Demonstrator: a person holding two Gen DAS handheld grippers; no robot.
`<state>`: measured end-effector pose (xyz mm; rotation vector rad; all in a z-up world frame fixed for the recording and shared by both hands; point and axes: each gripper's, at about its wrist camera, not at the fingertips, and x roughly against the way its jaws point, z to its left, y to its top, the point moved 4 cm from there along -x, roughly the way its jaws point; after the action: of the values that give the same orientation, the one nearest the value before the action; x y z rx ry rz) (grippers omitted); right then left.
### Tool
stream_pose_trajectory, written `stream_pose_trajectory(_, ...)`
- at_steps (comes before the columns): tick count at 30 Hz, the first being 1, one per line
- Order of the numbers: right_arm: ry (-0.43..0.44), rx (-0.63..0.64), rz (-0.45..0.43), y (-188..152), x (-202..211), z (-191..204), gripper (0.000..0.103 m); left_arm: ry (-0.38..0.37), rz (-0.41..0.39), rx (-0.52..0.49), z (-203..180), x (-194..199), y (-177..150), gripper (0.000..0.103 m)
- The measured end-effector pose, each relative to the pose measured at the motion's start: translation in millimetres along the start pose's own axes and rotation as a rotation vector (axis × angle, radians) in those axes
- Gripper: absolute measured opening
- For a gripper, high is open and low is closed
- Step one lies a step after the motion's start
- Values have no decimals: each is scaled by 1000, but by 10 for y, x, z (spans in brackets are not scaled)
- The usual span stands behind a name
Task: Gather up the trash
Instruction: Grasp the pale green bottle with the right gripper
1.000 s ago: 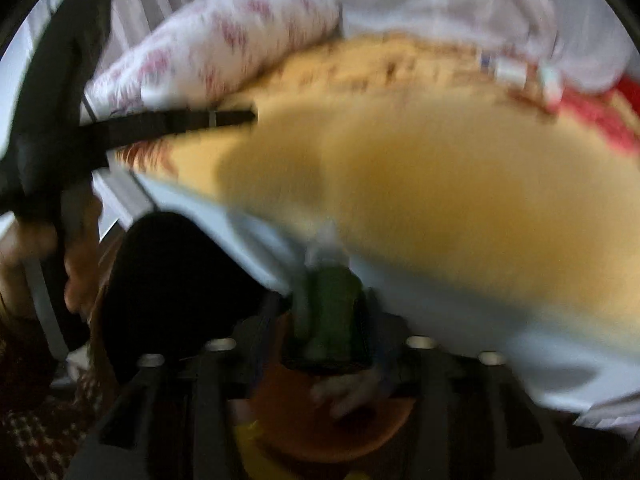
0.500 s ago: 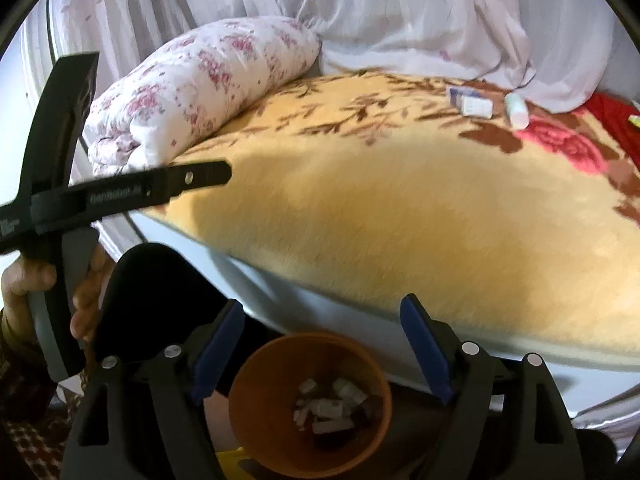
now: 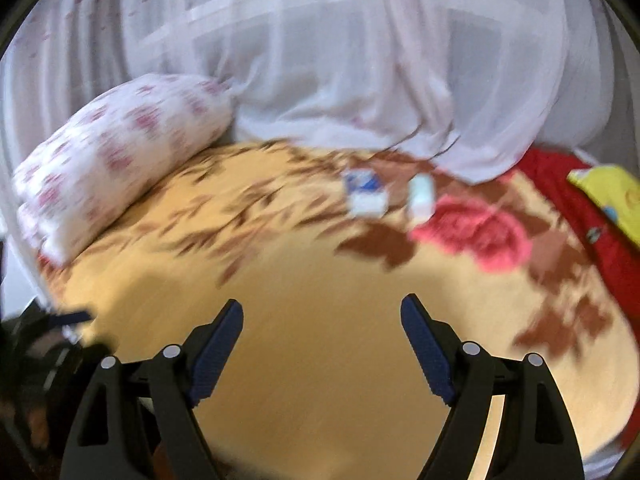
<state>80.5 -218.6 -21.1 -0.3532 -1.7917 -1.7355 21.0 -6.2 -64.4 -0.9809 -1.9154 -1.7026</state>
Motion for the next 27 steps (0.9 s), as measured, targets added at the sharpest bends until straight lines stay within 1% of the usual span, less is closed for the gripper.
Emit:
stream_pose_trajectory(2, -42, -20, 1, 263, -206, -213, 79, 1, -9, -12, -33, -37, 34, 80)
stream_pose_trajectory(3, -68, -31, 9, 423, -373, -356, 79, 2, -13, -19, -49, -52, 47, 80)
stream_pose_trajectory(5, -111, -52, 29, 639, -642, -570, 79, 6, -17, -37, -82, -92, 79, 80)
stream_pose_trajectory(6, -144, -56, 49, 782, -865, -698, 79, 9, -18, -44, -93, -112, 93, 80)
stream_pose_trajectory(8, -187, -49, 66, 924, -1124, -838, 79, 18, -17, -59, -94, -160, 129, 80)
stream_pose_trajectory(9, -231, -47, 77, 1022, -1334, -952, 79, 21, -16, -60, -86, -182, 145, 80)
stream_pose_trajectory(13, -281, -75, 132, 1190, -1861, -1163, 79, 28, -3, -48, -9, -286, 193, 80)
stream_pose_trajectory(16, -282, -109, 196, 1244, -2222, -1277, 79, 35, 8, -41, 49, -358, 213, 80)
stream_pose_trajectory(18, -271, -131, 247, 1220, -2430, -1333, 76, 36, 14, -36, 78, -394, 233, 80)
stream_pose_trajectory(19, -265, -141, 268, 1203, -2507, -1354, 71, 33, 17, -33, 86, -412, 246, 80)
stream_pose_trajectory(20, -255, -150, 294, 1169, -2593, -1377, 50, 29, 19, -31, 84, -424, 258, 80)
stream_pose_trajectory(21, -221, -159, 341, 1104, -2695, -1396, 42, 25, 20, -30, 74, -433, 272, 80)
stream_pose_trajectory(22, -205, -169, 355, 1070, -2706, -1389, 42, 18, 19, -30, 55, -438, 294, 80)
stream_pose_trajectory(24, -193, -186, 322, 1063, -2555, -1377, 41, 9, 9, -41, 2, -443, 356, 80)
stream_pose_trajectory(25, -184, -186, 294, 1069, -2420, -1345, 41, 10, 5, -49, -30, -452, 391, 80)
stream_pose_trajectory(26, -168, -186, 242, 1074, -2194, -1293, 42, 13, 2, -57, -65, -473, 456, 80)
stream_pose_trajectory(27, -159, -185, 210, 1073, -2042, -1260, 42, 12, 1, -61, -102, -499, 531, 80)
